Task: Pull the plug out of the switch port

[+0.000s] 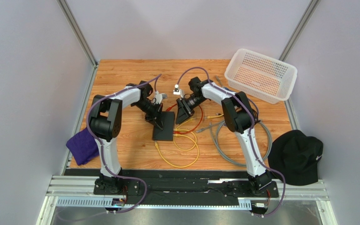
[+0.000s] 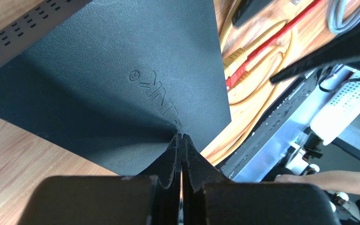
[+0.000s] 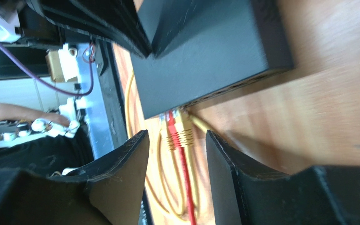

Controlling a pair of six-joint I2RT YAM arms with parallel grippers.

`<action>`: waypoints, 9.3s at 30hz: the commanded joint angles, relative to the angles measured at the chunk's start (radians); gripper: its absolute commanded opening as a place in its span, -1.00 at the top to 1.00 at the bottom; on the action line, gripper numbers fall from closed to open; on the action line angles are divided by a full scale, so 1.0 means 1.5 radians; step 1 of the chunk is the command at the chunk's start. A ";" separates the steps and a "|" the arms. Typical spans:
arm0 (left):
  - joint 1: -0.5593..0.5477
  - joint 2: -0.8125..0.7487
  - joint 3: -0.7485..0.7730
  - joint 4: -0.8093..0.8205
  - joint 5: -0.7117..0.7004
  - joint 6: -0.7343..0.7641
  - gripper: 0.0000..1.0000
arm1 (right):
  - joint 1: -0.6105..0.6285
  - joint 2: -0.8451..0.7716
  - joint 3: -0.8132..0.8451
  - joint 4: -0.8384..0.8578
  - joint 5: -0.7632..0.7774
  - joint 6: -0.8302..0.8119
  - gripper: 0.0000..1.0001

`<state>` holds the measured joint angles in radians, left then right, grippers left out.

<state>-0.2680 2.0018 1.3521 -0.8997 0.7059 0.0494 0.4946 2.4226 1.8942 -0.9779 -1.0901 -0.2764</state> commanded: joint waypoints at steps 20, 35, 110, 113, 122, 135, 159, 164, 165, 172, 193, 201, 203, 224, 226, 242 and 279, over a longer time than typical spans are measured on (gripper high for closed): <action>0.000 -0.047 0.027 0.024 -0.048 0.016 1.00 | -0.075 -0.205 -0.238 -0.108 0.391 -0.096 0.01; 0.001 -0.068 -0.002 0.029 -0.063 0.021 1.00 | -0.041 -0.103 -0.031 0.005 0.092 -0.002 -0.17; 0.000 -0.082 -0.017 0.019 -0.087 0.043 1.00 | 0.092 0.095 0.003 0.103 0.184 0.129 0.32; 0.000 -0.084 -0.017 0.018 -0.090 0.044 1.00 | 0.096 0.096 0.006 0.101 0.194 0.131 0.45; 0.000 -0.080 -0.017 0.022 -0.086 0.043 1.00 | 0.106 0.098 0.019 0.075 0.236 0.128 0.96; 0.000 -0.063 -0.008 0.022 -0.092 0.042 1.00 | 0.079 0.126 0.055 -0.059 0.192 0.053 1.00; -0.011 -0.099 0.026 0.001 -0.116 0.084 1.00 | 0.034 -0.084 -0.041 -0.065 0.359 -0.104 1.00; -0.011 -0.107 0.041 0.011 -0.064 0.055 1.00 | 0.022 -0.079 -0.003 -0.090 0.504 -0.129 1.00; -0.012 -0.108 0.043 0.015 -0.058 0.047 1.00 | 0.022 -0.086 -0.001 -0.092 0.548 -0.135 1.00; -0.012 -0.097 0.109 -0.023 0.003 0.015 0.96 | 0.026 -0.120 -0.008 -0.093 0.722 -0.191 1.00; 0.007 -0.294 0.021 -0.023 -0.175 -0.030 0.10 | 0.008 -0.301 -0.116 0.201 0.216 0.109 -0.85; 0.024 -0.230 -0.074 0.146 -0.135 -0.156 0.08 | 0.033 -0.259 -0.150 0.223 0.188 0.117 -0.81; 0.022 -0.212 -0.075 0.138 -0.140 -0.140 0.08 | 0.039 -0.236 -0.153 0.219 0.179 0.117 -0.76; -0.008 -0.120 -0.111 0.143 -0.102 -0.107 1.00 | 0.062 -0.147 -0.166 0.215 0.081 0.096 -0.43; -0.008 -0.106 -0.112 0.141 -0.117 -0.100 1.00 | 0.062 -0.133 -0.162 0.216 0.078 0.104 -0.38; -0.010 -0.023 -0.063 0.111 -0.116 -0.101 1.00 | 0.071 -0.063 -0.134 0.191 0.023 0.079 -0.20; -0.014 -0.043 -0.070 0.107 -0.124 -0.086 1.00 | 0.089 0.019 -0.071 0.055 0.049 -0.062 0.25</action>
<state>-0.2764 1.9202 1.2652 -0.7521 0.6121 -0.1249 0.6155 2.4058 1.7798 -0.8474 -1.1011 -0.3145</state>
